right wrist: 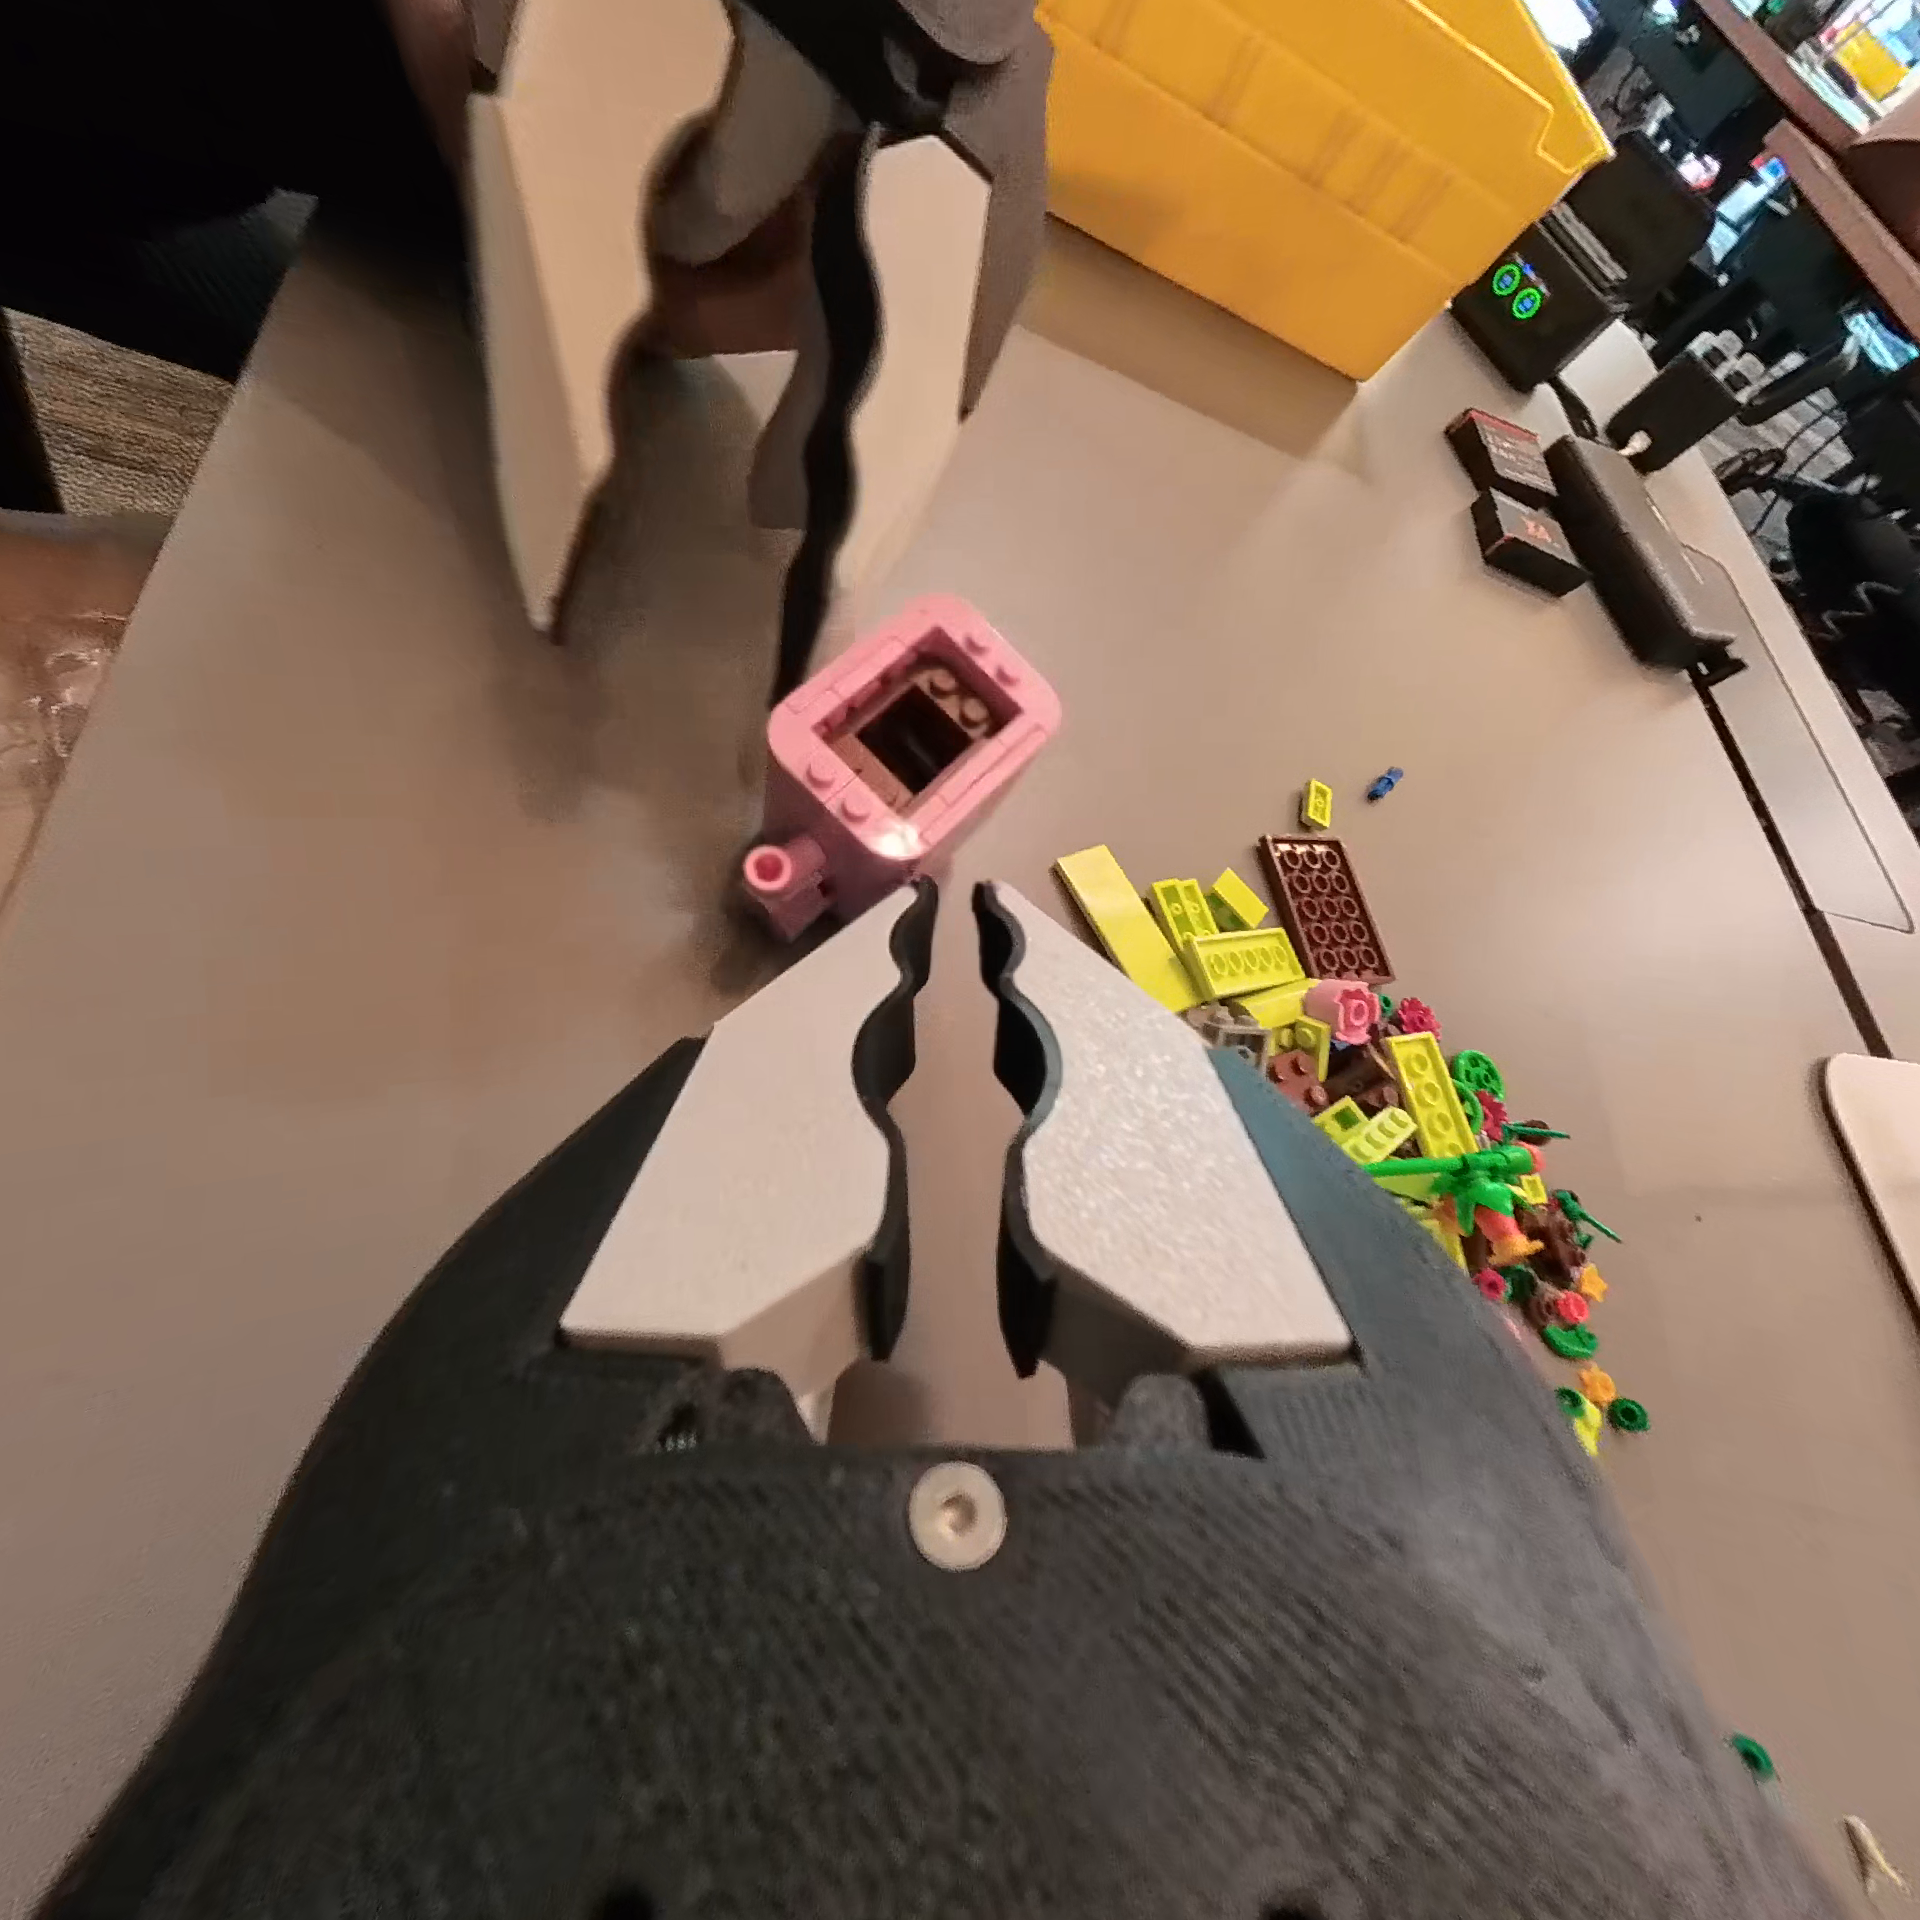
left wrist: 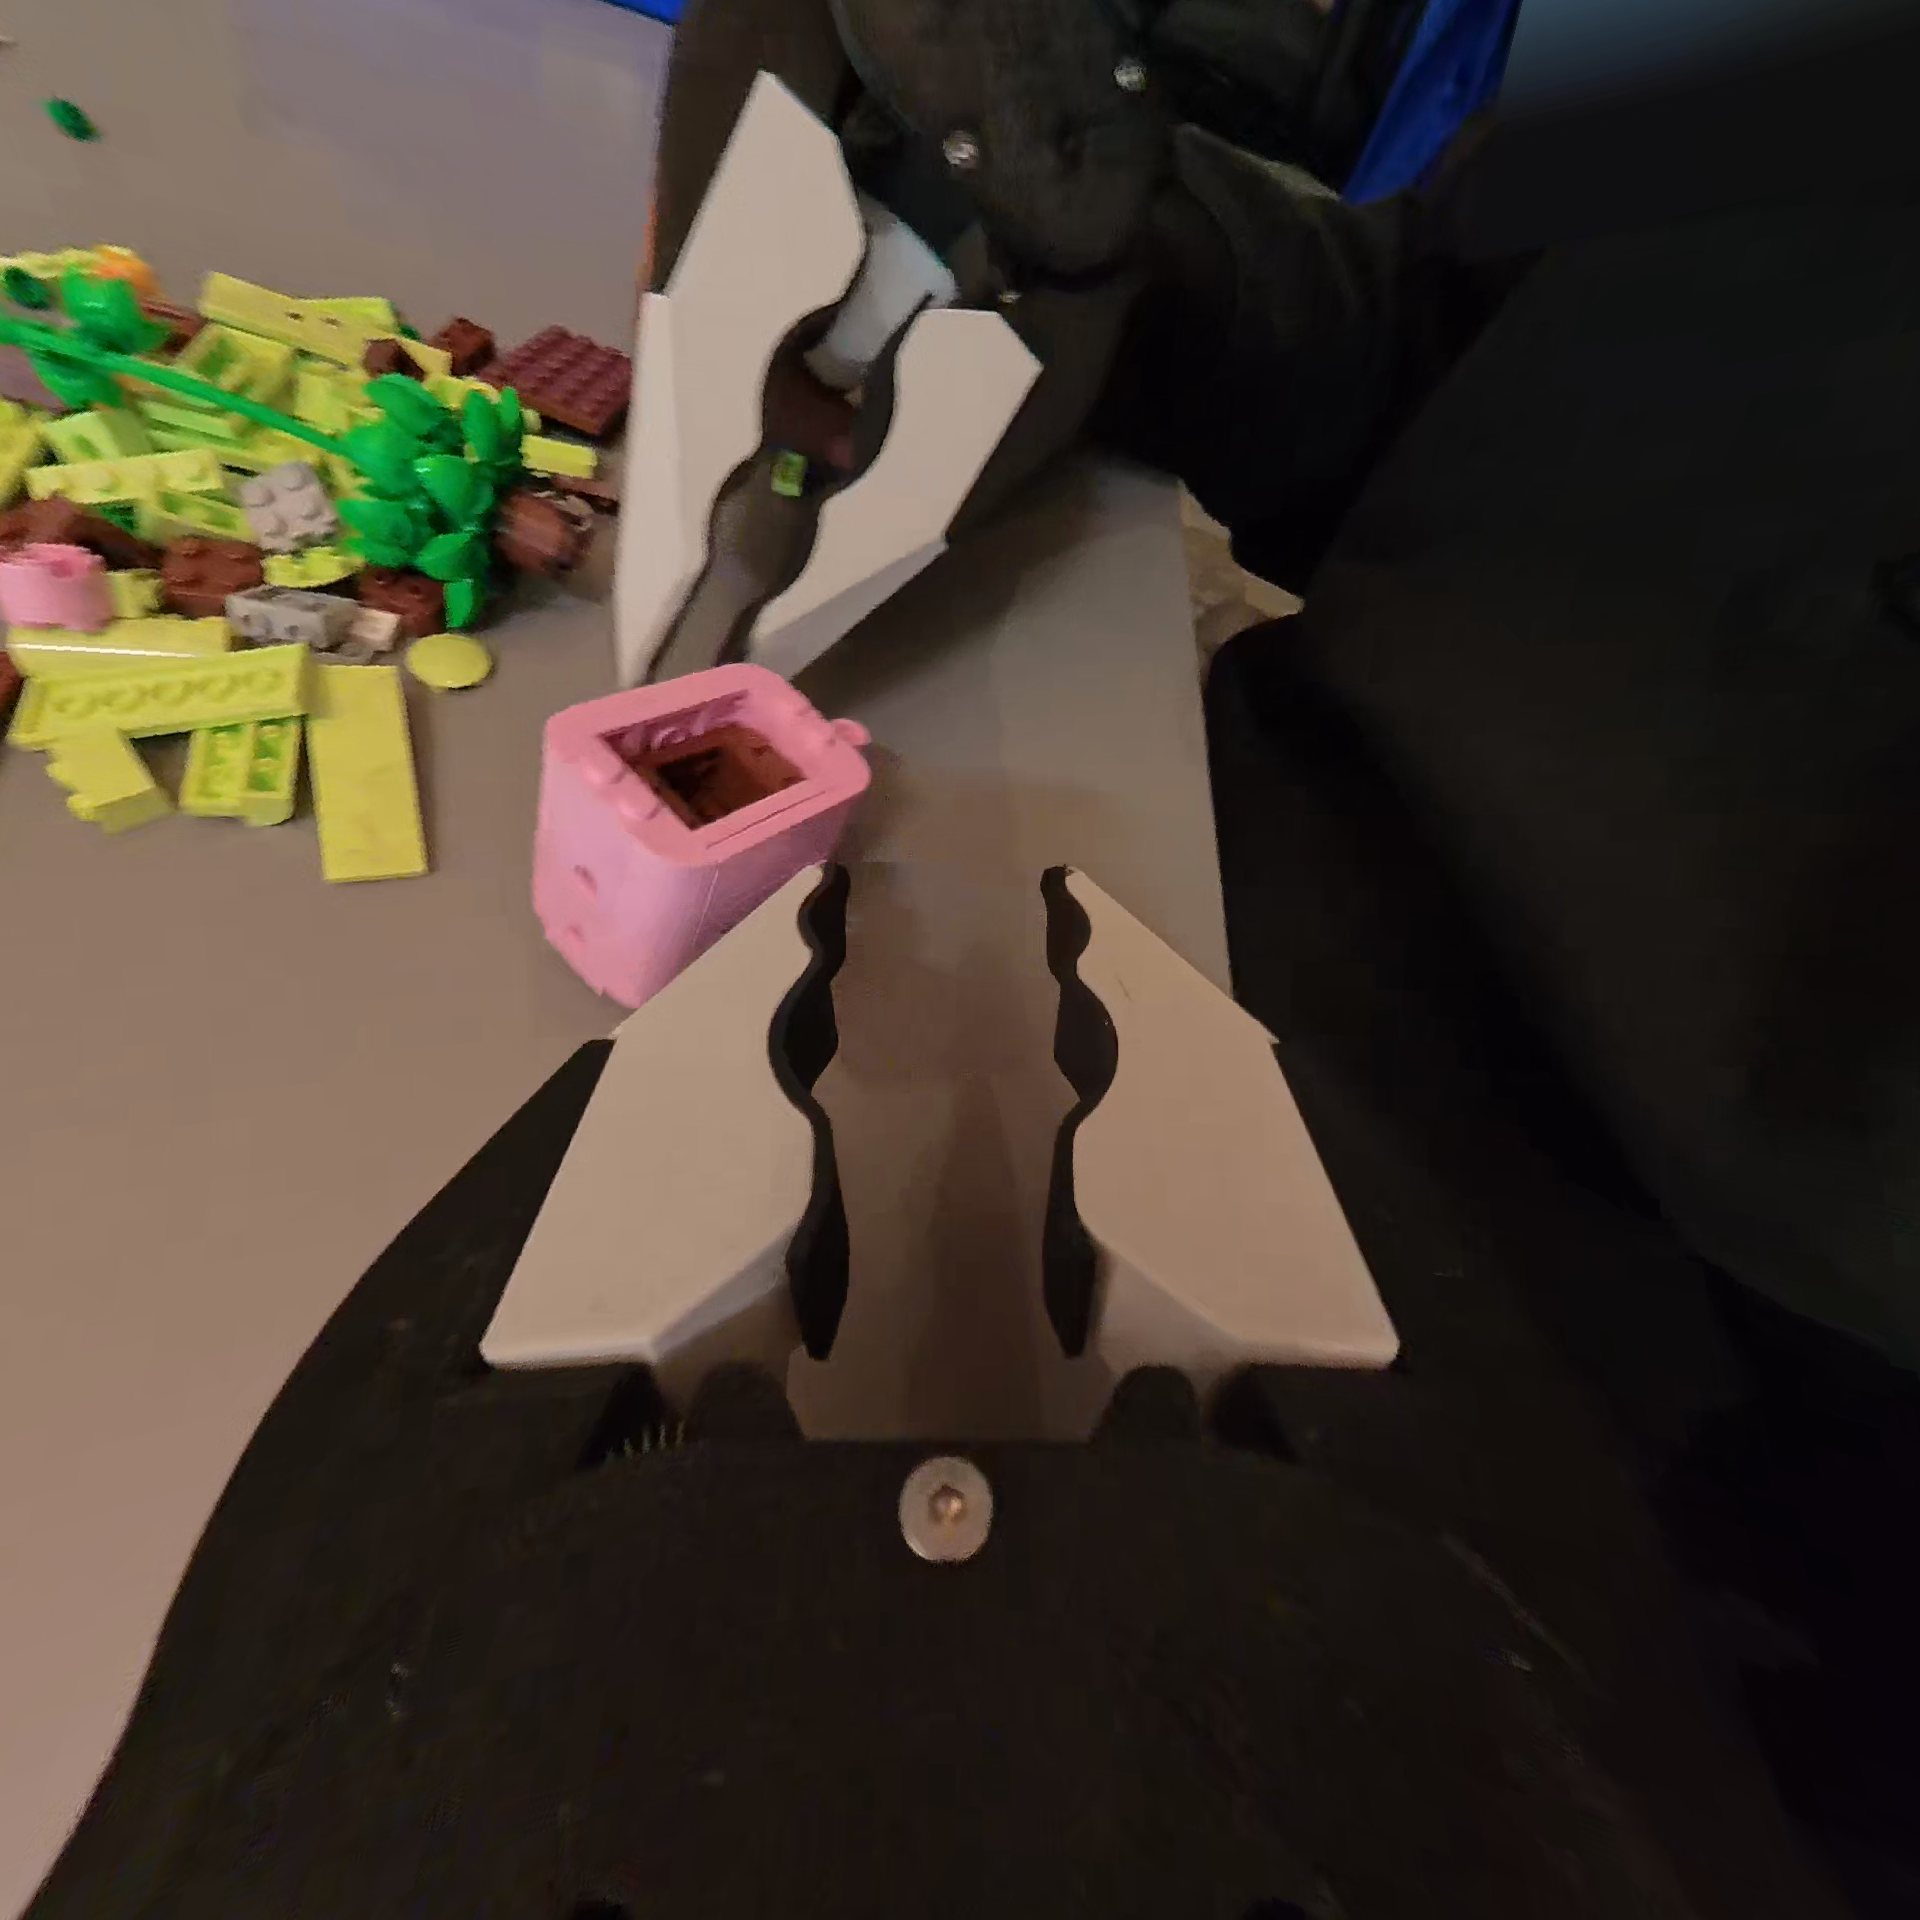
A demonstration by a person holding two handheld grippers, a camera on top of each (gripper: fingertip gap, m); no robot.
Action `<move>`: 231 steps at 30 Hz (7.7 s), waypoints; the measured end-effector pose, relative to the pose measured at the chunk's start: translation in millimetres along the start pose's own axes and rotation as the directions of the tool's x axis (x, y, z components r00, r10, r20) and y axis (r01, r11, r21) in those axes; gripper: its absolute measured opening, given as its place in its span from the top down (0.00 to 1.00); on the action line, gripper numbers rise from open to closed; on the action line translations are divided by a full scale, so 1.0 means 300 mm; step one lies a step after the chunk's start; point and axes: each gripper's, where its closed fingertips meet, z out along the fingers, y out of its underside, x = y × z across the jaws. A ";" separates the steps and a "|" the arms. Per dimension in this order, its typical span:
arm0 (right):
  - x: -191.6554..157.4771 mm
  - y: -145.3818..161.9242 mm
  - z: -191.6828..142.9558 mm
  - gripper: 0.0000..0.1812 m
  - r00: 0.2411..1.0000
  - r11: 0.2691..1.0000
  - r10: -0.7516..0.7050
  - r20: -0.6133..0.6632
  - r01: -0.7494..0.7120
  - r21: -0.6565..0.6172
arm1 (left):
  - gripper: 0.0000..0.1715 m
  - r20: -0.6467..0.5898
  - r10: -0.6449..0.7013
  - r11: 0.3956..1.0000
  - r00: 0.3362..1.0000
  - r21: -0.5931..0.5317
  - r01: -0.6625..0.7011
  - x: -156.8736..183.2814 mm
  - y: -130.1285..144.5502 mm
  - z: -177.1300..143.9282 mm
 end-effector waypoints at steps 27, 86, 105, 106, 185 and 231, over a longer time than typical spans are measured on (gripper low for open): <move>0.063 -0.042 -0.071 0.93 0.970 0.962 0.235 0.058 -0.240 0.129 | 0.63 -0.061 -0.050 0.999 0.997 0.018 0.051 -0.120 -0.081 0.046; -0.129 -0.003 0.003 0.94 0.790 0.791 0.611 0.054 -0.605 -0.096 | 0.65 0.353 -0.069 0.993 0.933 -0.068 0.100 -0.087 0.034 0.052; -0.117 0.010 0.000 0.97 0.806 0.803 0.577 -0.131 -0.589 -0.086 | 0.64 0.398 -0.014 0.993 0.917 -0.100 0.059 -0.095 0.041 0.056; -0.117 0.011 -0.001 0.97 0.803 0.801 0.580 -0.135 -0.593 -0.085 | 0.64 0.397 -0.015 0.993 0.918 -0.100 0.060 -0.095 0.041 0.056; 0.123 -0.007 -0.336 0.98 0.817 0.876 0.437 -0.376 -0.292 0.383 | 0.78 0.253 -0.195 0.923 0.948 0.375 0.090 -0.082 -0.347 0.195; 0.057 -0.056 -0.330 0.79 0.757 0.641 0.643 0.117 -0.616 0.457 | 0.98 0.514 0.247 0.969 0.822 -0.143 -0.202 -0.097 -0.238 0.191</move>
